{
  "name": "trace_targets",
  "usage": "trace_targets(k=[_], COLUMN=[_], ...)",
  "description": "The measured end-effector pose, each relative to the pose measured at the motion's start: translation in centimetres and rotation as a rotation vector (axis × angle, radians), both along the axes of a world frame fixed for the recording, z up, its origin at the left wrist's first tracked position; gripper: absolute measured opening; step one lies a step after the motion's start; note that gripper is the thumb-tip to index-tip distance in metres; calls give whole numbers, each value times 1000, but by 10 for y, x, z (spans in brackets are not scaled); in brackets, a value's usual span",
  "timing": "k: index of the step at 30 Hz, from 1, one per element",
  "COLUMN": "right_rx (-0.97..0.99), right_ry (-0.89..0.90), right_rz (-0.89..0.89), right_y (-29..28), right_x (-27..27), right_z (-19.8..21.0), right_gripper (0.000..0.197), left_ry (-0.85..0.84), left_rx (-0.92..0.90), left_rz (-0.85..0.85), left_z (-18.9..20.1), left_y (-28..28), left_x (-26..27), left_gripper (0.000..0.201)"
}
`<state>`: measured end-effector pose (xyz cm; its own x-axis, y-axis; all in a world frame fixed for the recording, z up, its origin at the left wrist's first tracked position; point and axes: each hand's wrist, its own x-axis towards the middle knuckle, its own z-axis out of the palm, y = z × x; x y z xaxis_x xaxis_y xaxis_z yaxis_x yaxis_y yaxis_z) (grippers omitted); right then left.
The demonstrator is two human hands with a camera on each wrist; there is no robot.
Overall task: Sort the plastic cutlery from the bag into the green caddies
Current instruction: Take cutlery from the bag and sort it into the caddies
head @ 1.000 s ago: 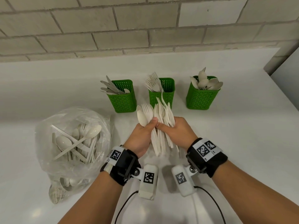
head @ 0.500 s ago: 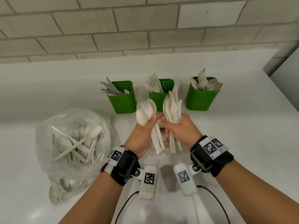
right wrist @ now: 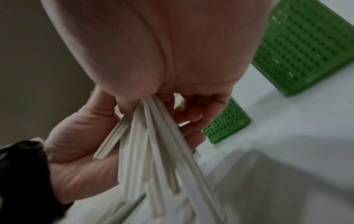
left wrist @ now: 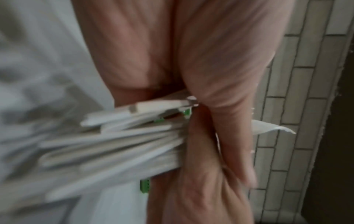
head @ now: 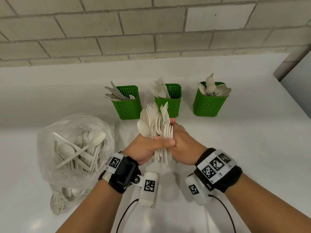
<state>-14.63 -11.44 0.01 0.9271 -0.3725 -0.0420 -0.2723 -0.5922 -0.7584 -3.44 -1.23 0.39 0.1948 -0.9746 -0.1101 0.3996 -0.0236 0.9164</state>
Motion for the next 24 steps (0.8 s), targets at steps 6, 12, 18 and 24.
trace_targets(k=[6,12,18,24], right_rx=[25,66,57,101], right_ry=[130,134,64,24], right_rz=[73,56,53,-21], right_y=[-14,-14,-19,-16], right_x=[-6,-4,-15,-14], right_z=[23,40,39,18], right_gripper=[31,21,33,45], left_ry=[-120,-190,-311,-467], left_rx=[15,-16,-3,20], left_rz=[6,79,81,11], left_z=[3,8,8,2], left_y=[2,-11,-17,-17], left_x=[-9,-3,-4,-4], left_gripper=[53,46,53,62])
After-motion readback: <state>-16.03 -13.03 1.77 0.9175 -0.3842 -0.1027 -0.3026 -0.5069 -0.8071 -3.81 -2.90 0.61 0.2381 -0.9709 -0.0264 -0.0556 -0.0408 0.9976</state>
